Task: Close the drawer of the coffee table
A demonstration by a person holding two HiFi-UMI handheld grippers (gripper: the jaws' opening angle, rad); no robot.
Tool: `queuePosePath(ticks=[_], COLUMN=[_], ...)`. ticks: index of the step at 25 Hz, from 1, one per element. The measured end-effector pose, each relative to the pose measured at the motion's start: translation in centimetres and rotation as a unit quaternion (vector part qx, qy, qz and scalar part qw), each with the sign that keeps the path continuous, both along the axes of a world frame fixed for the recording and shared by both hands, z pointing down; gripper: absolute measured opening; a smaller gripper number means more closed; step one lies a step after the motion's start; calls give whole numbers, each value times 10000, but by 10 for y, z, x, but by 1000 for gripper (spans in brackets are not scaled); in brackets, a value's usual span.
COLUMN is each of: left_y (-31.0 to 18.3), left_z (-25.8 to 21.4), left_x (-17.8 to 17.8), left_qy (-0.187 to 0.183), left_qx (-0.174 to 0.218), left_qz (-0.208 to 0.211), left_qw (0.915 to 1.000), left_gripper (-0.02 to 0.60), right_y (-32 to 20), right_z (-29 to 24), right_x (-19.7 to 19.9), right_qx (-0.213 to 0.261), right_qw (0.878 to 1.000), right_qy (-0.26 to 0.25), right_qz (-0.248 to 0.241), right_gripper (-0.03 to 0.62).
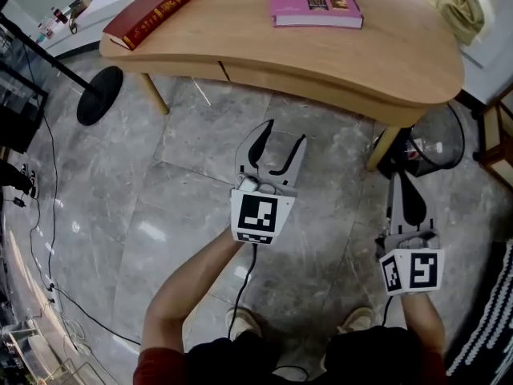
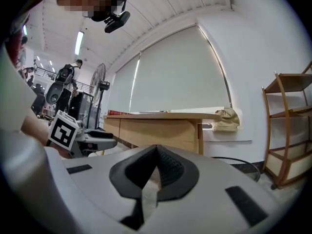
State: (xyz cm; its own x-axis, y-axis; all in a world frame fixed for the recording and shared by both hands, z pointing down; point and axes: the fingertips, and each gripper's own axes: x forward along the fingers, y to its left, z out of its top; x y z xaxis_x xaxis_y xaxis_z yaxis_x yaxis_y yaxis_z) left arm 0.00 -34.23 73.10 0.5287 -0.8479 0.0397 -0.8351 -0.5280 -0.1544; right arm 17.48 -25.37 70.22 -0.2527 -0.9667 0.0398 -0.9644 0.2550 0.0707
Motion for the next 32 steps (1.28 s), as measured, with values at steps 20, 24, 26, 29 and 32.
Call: queuePosePath(ticks=[20,24,26,29,32], left_y=[117,129,135,142,148], left_z=[21,45,56,77,96], left_x=[-64,-76,-81,-82,-75], left_qy=[438,535,565,242,48], left_qx=[-229,-413,-456,-438,-513], left_qz=[-458,-713,-813,-874,-842], left_qw=[9977,9952,9940,9949,9951], left_gripper=[228,227,227,227,227], right_y=[37,48,56,65,70], right_z=[29,54,66,78,87], right_x=[-44,-49,-52,-52,-46], right_qx=[15,-147,-205,-258,-352], right_qw=[9970,9964,9957,9957,9965], right_qy=[450,436,478,478,359], right_qz=[-629,-719,-763,-749,-673], right_gripper=[-3,-3,-3,-3,-3])
